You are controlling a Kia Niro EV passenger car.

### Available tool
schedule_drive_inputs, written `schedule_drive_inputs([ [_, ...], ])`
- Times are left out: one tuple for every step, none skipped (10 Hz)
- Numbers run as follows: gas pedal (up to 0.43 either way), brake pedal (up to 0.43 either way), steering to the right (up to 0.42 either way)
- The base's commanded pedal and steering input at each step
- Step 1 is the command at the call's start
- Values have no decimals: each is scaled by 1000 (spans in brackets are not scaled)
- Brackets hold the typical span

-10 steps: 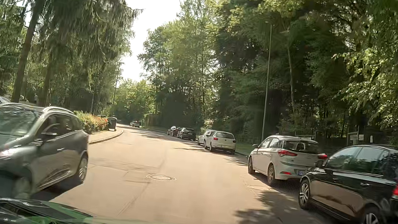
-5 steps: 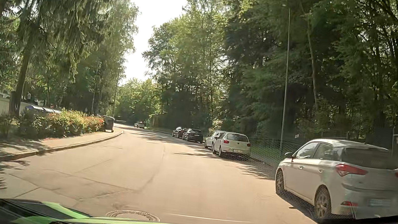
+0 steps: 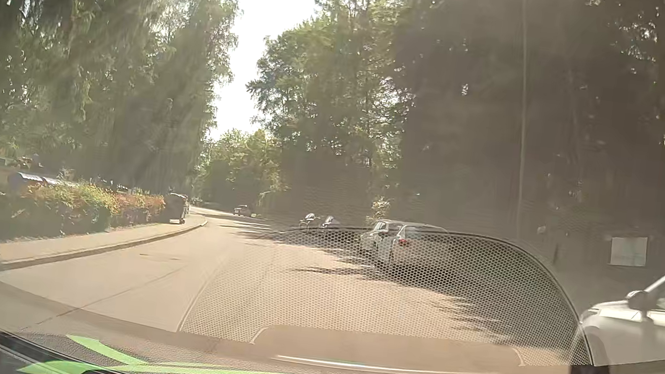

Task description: Follow the waypoints while adhering to traffic rules and regulations

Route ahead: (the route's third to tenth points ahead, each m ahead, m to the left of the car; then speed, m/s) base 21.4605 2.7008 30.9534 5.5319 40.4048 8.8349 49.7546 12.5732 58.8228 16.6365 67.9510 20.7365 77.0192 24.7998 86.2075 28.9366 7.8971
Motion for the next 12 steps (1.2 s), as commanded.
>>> schedule_drive_inputs([
  [209,0,-41],
  [209,0,-41],
  [209,0,-41],
  [209,0,-40],
  [209,0,-40],
  [197,0,-40],
  [197,0,-41],
  [197,0,-43],
  [197,0,-46],
  [197,0,-46],
  [197,0,-46],
  [197,0,-47],
])
